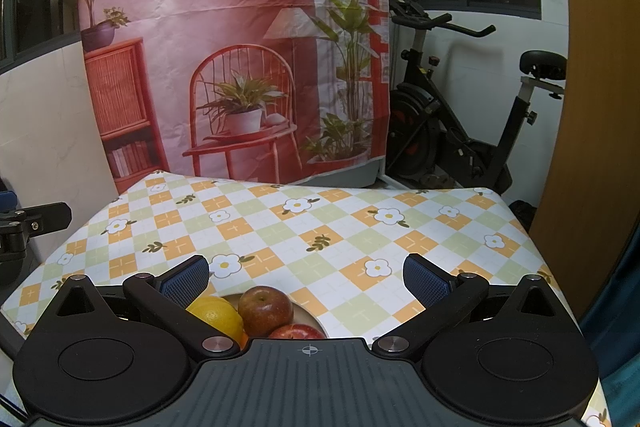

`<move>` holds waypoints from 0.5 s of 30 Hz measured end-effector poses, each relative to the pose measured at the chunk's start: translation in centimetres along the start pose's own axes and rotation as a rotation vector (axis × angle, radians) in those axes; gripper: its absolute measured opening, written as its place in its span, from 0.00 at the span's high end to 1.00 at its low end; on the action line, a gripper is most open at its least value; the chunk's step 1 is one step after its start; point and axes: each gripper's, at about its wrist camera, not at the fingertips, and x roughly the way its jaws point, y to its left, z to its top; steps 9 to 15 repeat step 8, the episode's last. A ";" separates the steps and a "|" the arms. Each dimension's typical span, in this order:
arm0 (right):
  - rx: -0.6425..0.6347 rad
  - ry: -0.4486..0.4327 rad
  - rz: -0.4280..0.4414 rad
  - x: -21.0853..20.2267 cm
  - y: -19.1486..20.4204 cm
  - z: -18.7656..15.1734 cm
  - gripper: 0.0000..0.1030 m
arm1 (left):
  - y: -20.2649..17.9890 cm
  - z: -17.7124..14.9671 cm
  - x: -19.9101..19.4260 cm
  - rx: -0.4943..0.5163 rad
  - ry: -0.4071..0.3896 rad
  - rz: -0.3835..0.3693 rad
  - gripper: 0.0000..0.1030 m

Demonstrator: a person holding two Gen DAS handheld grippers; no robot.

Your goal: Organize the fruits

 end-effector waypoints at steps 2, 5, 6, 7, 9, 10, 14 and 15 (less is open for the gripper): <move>0.000 0.001 0.000 0.0 0.0 0.0 0.00 | 0.0 0.0 0.0 0.000 0.000 0.001 0.03; 0.000 0.000 0.000 0.0 0.0 0.0 0.00 | 0.0 0.0 0.0 0.003 -0.002 0.000 0.03; 0.001 0.000 0.000 0.0 0.0 0.0 0.00 | -0.1 0.0 0.0 0.003 -0.003 -0.002 0.03; 0.000 0.000 0.000 0.0 0.0 0.0 0.00 | -0.1 -0.1 0.0 0.002 -0.003 -0.002 0.03; 0.000 0.000 0.000 0.0 0.0 0.0 0.00 | -0.1 -0.1 0.0 0.002 -0.003 -0.001 0.03; 0.000 0.000 0.000 0.0 0.0 0.0 0.00 | -0.1 -0.1 0.0 0.002 -0.003 -0.001 0.03; 0.000 0.000 0.000 0.0 0.0 0.0 0.00 | -0.1 -0.1 0.0 0.002 -0.003 -0.001 0.03; 0.000 0.000 0.000 0.0 0.0 0.0 0.00 | -0.1 -0.1 0.0 0.002 -0.003 -0.001 0.03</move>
